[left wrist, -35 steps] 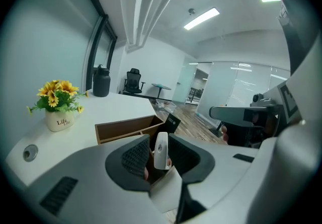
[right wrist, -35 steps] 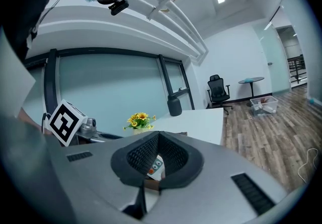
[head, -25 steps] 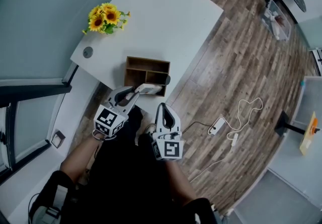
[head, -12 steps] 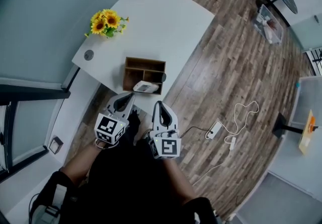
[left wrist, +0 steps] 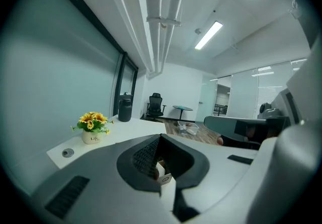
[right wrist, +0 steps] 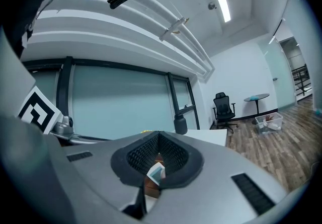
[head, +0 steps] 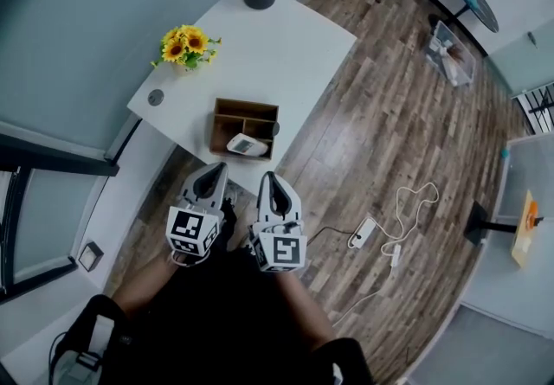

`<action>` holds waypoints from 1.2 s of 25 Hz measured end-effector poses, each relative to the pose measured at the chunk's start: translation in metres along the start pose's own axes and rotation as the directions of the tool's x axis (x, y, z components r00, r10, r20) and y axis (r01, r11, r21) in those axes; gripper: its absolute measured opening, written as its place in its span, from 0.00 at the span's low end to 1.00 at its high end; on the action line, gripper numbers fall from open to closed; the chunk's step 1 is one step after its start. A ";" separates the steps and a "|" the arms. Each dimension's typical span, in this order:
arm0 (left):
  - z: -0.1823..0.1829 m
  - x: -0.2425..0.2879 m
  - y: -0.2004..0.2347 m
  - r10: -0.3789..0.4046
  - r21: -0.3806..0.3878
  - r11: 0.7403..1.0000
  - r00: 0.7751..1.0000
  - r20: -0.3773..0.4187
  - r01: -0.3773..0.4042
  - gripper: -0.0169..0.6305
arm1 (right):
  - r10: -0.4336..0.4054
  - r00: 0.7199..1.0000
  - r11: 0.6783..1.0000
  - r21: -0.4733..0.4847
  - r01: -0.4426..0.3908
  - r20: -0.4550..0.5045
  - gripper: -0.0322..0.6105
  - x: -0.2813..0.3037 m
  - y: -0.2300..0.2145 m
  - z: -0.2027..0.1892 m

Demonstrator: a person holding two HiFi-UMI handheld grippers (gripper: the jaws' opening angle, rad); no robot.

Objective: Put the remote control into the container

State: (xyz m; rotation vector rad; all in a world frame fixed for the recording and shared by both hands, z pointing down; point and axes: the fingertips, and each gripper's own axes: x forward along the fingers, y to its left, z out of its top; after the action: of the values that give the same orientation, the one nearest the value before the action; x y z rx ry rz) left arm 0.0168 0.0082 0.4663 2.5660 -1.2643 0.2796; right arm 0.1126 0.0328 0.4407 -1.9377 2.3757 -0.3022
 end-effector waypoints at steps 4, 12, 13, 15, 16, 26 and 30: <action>0.021 -0.022 -0.014 0.033 -0.009 0.999 0.996 0.080 -0.032 0.04 | -0.002 1.000 1.000 -0.006 0.002 -0.008 0.06 -0.019 0.005 0.013; 0.019 -0.057 -0.033 0.083 -0.019 0.997 0.987 0.141 -0.081 0.04 | 0.022 1.000 1.000 0.004 -0.022 -0.014 0.06 -0.054 0.018 0.004; 0.016 -0.061 -0.034 0.082 -0.021 0.997 0.987 0.136 -0.080 0.04 | 0.029 0.999 1.000 -0.002 -0.029 -0.028 0.06 -0.057 0.019 0.002; 0.010 -0.066 -0.038 0.081 -0.025 0.997 0.988 0.131 -0.079 0.04 | 0.048 0.998 0.999 -0.017 -0.049 -0.034 0.06 -0.062 0.023 0.001; 0.009 -0.068 -0.039 0.081 -0.026 0.997 0.988 0.132 -0.078 0.04 | 0.056 0.998 0.998 -0.023 -0.057 -0.031 0.06 -0.064 0.025 0.001; 0.012 -0.087 -0.046 0.082 -0.024 0.997 0.983 0.167 -0.080 0.04 | 0.053 0.999 0.998 -0.023 -0.053 0.002 0.06 -0.078 0.030 0.007; 0.008 -0.094 -0.046 0.090 -0.027 0.996 0.982 0.167 -0.087 0.04 | 0.075 0.997 0.997 -0.024 -0.074 0.007 0.06 -0.082 0.036 0.000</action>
State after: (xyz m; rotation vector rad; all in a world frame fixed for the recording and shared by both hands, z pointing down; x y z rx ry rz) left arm -0.0027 0.1028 0.4243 2.5662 -1.4350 0.0681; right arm 0.0953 0.1192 0.4273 -1.8510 2.4512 -0.2626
